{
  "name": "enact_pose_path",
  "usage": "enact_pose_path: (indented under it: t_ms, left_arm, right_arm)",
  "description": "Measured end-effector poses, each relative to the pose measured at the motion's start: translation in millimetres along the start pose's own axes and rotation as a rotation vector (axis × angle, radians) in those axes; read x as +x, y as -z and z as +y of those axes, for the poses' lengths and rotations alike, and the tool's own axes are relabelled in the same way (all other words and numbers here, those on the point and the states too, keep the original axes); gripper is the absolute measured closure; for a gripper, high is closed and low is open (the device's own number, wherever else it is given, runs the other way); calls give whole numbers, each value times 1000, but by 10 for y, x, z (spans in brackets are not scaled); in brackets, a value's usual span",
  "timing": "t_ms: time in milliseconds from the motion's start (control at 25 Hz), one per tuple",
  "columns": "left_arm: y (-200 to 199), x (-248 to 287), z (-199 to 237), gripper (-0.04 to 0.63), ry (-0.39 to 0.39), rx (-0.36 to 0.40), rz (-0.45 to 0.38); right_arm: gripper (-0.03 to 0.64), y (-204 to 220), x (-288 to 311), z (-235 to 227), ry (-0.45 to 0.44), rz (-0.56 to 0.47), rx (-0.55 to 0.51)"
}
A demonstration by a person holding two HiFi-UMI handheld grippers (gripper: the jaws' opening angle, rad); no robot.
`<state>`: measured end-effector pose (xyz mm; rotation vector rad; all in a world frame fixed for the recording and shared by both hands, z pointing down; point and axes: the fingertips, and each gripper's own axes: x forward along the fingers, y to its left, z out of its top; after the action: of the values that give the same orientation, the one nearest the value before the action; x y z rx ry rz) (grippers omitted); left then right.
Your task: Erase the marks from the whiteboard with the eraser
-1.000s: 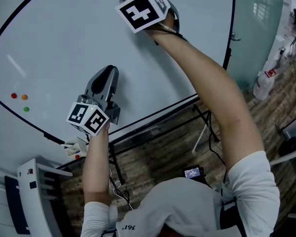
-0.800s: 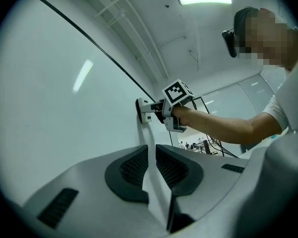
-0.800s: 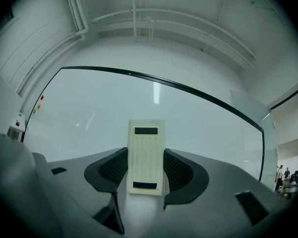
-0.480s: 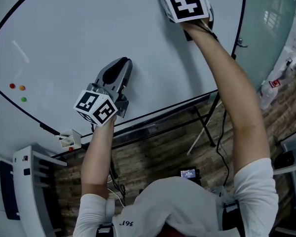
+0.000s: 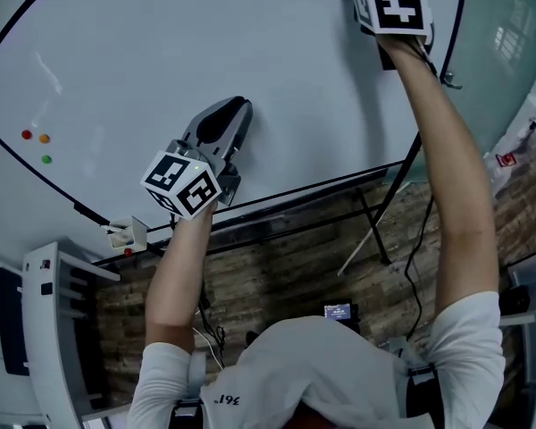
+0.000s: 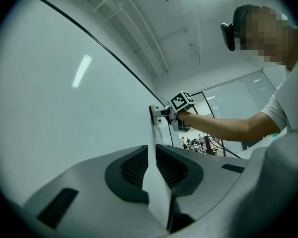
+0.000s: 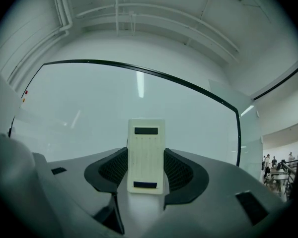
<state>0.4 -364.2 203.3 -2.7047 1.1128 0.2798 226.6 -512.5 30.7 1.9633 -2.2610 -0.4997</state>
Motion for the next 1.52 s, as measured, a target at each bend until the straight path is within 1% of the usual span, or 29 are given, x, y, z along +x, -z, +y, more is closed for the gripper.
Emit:
enact_pose_path:
  t_ms: [160, 280, 440, 640, 840, 920, 1080, 1280, 1520]
  left_arm:
    - [18, -62, -25, 540, -15, 1, 7]
    - [50, -113, -43, 540, -29, 1, 15]
    - [89, -240, -93, 540, -49, 1, 26]
    - [156, -454, -79, 540, -88, -4, 45]
    - [142, -644, -113, 540, -89, -7, 47]
    - [88, -788, -135, 540, -88, -9, 35]
    - [-47, -1234, -179, 540, -82, -22, 22]
    - [-22, -1596, -99, 540, -97, -38, 39]
    - [-51, -2088, -124, 540, -110, -65, 32]
  right_arm:
    - [373, 97, -7, -158, 34, 16, -51]
    - [373, 118, -9, -205, 19, 15, -40]
    - [373, 174, -98, -315, 61, 26, -56]
    - [373, 391, -180, -494, 78, 41, -22]
    - [373, 313, -463, -481, 79, -1, -15]
    - [373, 230, -632, -367, 62, -20, -5]
    - [373, 21, -1061, 30, 12, -57, 43]
    - [373, 143, -1253, 496, -77, -48, 129]
    - [373, 246, -1649, 948, -119, -55, 169]
